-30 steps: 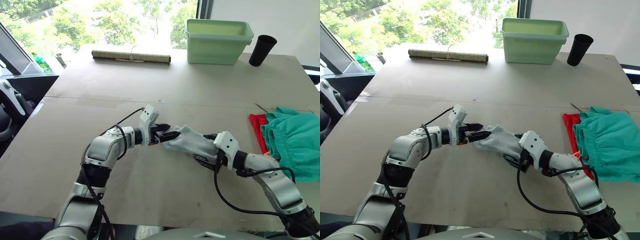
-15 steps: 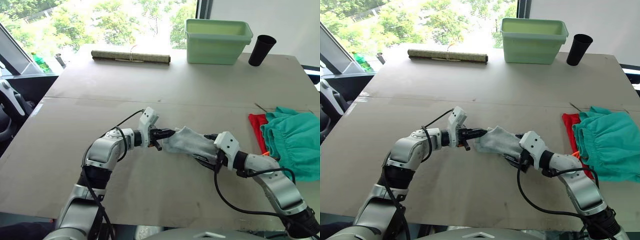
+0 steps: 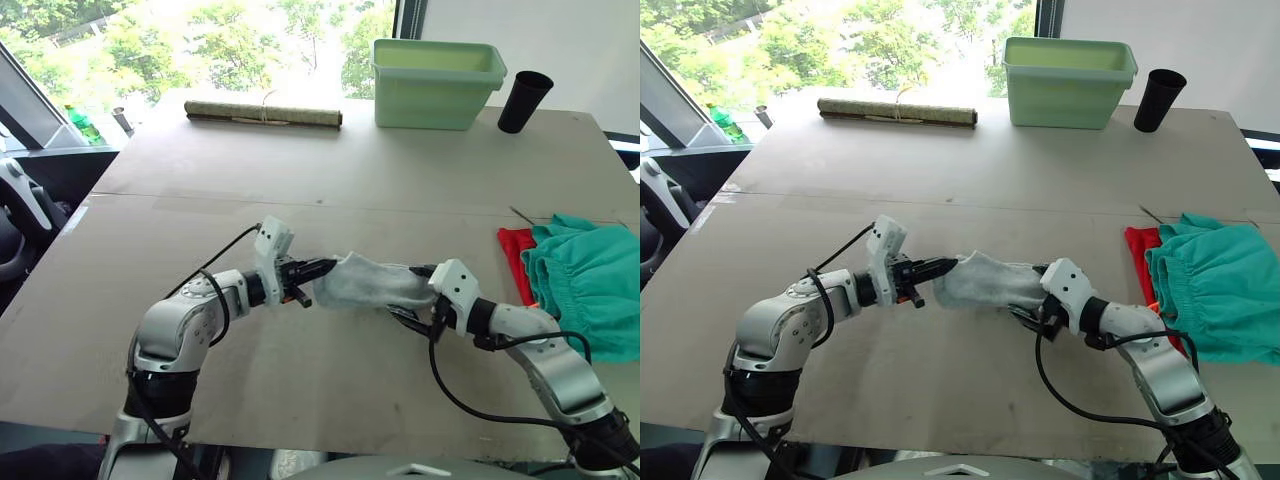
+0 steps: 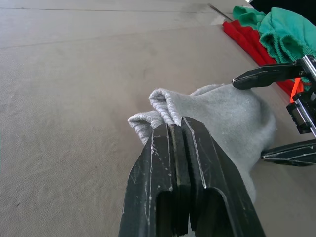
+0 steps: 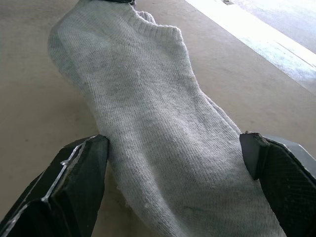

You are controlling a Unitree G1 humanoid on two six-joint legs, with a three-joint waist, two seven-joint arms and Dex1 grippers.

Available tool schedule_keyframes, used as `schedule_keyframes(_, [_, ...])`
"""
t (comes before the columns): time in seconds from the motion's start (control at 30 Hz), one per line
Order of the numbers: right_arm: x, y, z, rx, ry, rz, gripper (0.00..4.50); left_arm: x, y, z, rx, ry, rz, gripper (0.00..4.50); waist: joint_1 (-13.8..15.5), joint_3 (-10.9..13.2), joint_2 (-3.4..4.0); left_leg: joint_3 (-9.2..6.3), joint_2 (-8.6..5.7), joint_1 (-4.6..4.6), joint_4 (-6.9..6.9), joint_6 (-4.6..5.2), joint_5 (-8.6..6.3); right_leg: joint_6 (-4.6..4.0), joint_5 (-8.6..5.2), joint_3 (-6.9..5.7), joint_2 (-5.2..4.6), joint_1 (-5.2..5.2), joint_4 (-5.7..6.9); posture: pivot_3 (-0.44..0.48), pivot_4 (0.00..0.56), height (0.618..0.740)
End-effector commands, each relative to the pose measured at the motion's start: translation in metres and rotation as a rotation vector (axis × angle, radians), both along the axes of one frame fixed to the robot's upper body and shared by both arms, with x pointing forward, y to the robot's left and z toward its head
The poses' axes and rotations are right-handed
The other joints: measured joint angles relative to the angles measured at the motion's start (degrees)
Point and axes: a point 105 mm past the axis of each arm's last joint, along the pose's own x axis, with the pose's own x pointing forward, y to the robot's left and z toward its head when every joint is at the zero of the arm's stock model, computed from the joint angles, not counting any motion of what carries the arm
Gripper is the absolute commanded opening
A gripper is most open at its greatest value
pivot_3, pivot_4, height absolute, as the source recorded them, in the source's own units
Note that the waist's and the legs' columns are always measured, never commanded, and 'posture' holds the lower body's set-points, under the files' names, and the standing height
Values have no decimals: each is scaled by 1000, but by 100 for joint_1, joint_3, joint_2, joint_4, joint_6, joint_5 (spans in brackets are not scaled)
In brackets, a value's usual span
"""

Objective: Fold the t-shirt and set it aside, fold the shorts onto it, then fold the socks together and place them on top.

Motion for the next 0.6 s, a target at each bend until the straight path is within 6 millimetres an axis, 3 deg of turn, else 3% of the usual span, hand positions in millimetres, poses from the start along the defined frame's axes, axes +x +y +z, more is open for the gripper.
schedule_keyframes(0.03, [1,5,7,6,-28,22,4500,-1,-1,3,69,-94,-25,40,-3,0,0,2,-1,1,0,0,0,-4,-2,2,0,0,0,0,150,740])
schedule_keyframes(0.17, [0,6,8,8,-30,29,4500,-6,3,-1,47,-88,-17,1287,-8,0,0,3,2,1,-1,-1,0,-19,-11,3,-1,-1,0,0,150,740])
schedule_keyframes(0.2, [-2,6,8,10,-30,30,4500,-8,4,-1,46,-90,-26,1807,-8,0,0,2,2,1,-2,-1,0,-19,-11,3,-1,-2,0,0,150,740])
schedule_keyframes(0.6, [-7,5,7,16,-22,30,4500,-12,10,6,16,-85,-80,1807,-5,0,1,2,2,1,-1,1,-1,-19,-11,2,-6,-1,2,0,150,740])
